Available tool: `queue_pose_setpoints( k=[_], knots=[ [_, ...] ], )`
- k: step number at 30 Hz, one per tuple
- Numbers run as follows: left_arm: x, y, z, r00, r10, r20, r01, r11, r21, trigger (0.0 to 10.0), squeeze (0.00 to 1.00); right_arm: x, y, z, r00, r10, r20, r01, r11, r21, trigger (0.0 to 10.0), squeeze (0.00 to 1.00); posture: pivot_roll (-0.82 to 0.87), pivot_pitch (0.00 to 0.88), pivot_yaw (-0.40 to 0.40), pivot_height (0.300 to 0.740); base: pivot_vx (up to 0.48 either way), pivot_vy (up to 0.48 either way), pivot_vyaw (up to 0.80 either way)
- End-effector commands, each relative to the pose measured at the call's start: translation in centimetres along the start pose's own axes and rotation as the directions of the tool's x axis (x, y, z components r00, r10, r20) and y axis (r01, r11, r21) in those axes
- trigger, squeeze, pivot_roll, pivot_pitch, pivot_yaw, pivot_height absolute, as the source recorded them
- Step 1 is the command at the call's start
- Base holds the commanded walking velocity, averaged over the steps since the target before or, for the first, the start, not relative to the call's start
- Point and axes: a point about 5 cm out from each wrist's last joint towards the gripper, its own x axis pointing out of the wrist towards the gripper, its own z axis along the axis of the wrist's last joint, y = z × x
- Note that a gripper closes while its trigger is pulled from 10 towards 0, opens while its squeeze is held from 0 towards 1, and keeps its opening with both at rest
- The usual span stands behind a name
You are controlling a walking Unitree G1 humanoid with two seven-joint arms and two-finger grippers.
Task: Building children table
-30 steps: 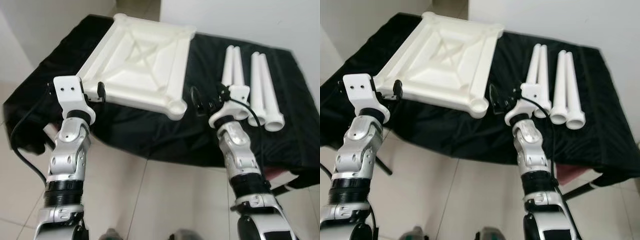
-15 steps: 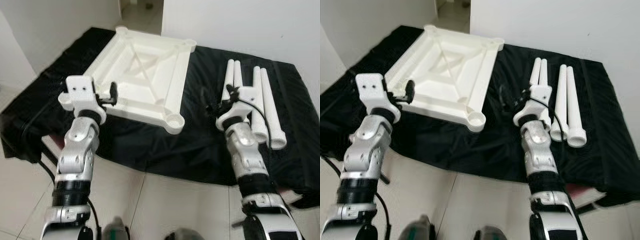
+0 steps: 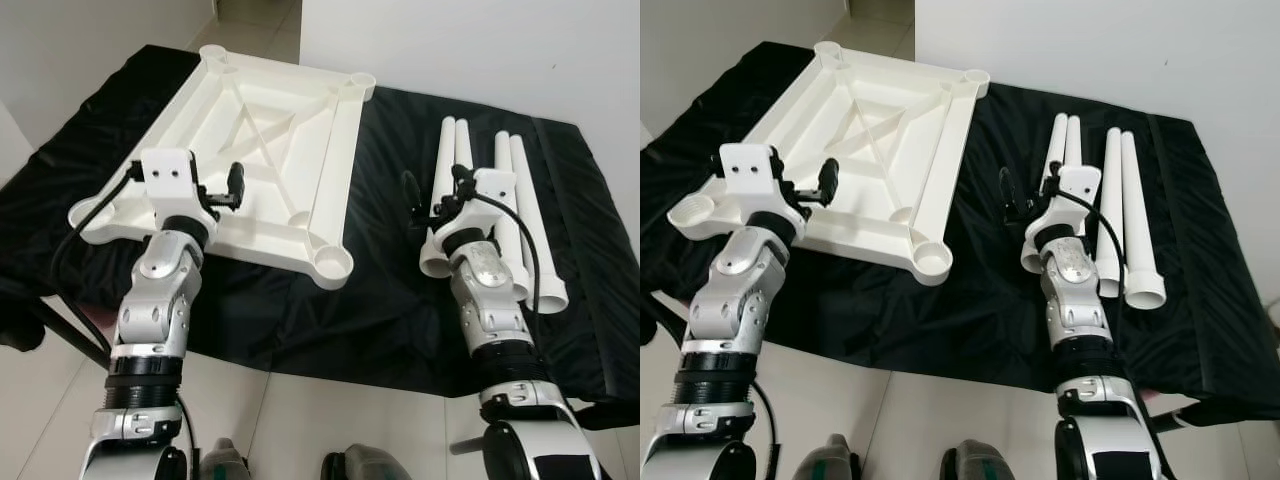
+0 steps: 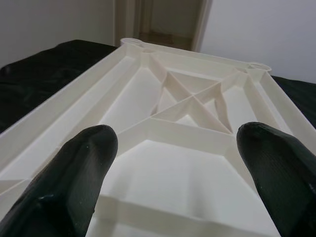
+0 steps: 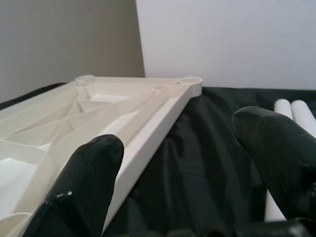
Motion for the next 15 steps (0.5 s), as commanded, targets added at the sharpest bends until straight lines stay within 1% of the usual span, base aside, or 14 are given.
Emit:
queue_pose_setpoints(
  k=[1,2,3,9,10,12,13,14,15],
  knots=[
    [0.21,-0.63,-0.17,0.998,-0.065,-0.022,0.065,0.998,0.007,10.0,0.00,0.22,0.02,-0.27,1.000,0.007,-0.025,-0.006,1.000,0.009,10.0,0.00,0.00,0.005,-0.071,0.740,0.000,0.000,0.00],
    [0.21,-0.63,-0.17,0.998,-0.065,-0.022,0.065,0.998,0.007,10.0,0.00,0.22,0.02,-0.27,1.000,0.007,-0.025,-0.006,1.000,0.009,10.0,0.00,0.00,0.005,-0.071,0.740,0.000,0.000,0.00],
    [0.58,-0.73,-0.09,0.997,-0.080,-0.018,0.080,0.997,0.013,10.0,0.00,0.28,0.36,-0.46,0.999,0.032,-0.037,-0.032,0.999,0.013,10.0,0.00,0.00,0.019,-0.070,0.740,0.000,0.000,-0.76],
    [0.85,-0.79,-0.03,0.997,-0.077,-0.015,0.077,0.997,0.011,10.0,0.00,0.27,0.53,-0.53,0.998,0.044,-0.040,-0.044,0.999,0.010,10.0,0.00,0.00,0.023,-0.069,0.740,0.000,0.000,-0.75],
    [0.96,-0.82,-0.01,0.998,-0.068,-0.015,0.069,0.997,0.024,10.0,0.00,0.28,0.54,-0.52,0.998,0.043,-0.040,-0.043,0.999,0.008,10.0,0.00,0.00,0.023,-0.069,0.740,0.000,0.000,-0.75],
    [1.13,-0.70,0.09,0.999,-0.033,-0.009,0.033,0.999,-0.004,10.0,0.00,0.27,0.48,-0.40,0.999,0.038,-0.037,-0.038,0.999,0.008,10.0,0.00,-0.01,0.026,-0.064,0.740,0.000,0.000,-0.74],
    [1.13,-0.70,0.09,0.999,-0.033,-0.009,0.033,0.999,-0.004,10.0,0.00,0.27,0.48,-0.40,0.999,0.038,-0.037,-0.038,0.999,0.008,10.0,0.00,-0.01,0.026,-0.064,0.740,0.000,0.000,-0.74],
    [1.13,-0.59,0.15,1.000,-0.005,-0.007,0.005,0.999,-0.033,10.0,0.00,0.19,0.38,-0.42,0.999,0.030,-0.041,-0.030,1.000,0.004,10.0,0.00,-0.02,0.022,-0.060,0.740,0.000,0.000,-0.69],
    [1.12,-0.56,0.15,1.000,0.002,-0.009,-0.002,0.999,-0.038,10.0,0.00,0.17,0.34,-0.47,0.999,0.026,-0.044,-0.026,1.000,0.001,10.0,0.00,-0.02,0.021,-0.059,0.740,0.000,0.000,-0.69]
  ],
)
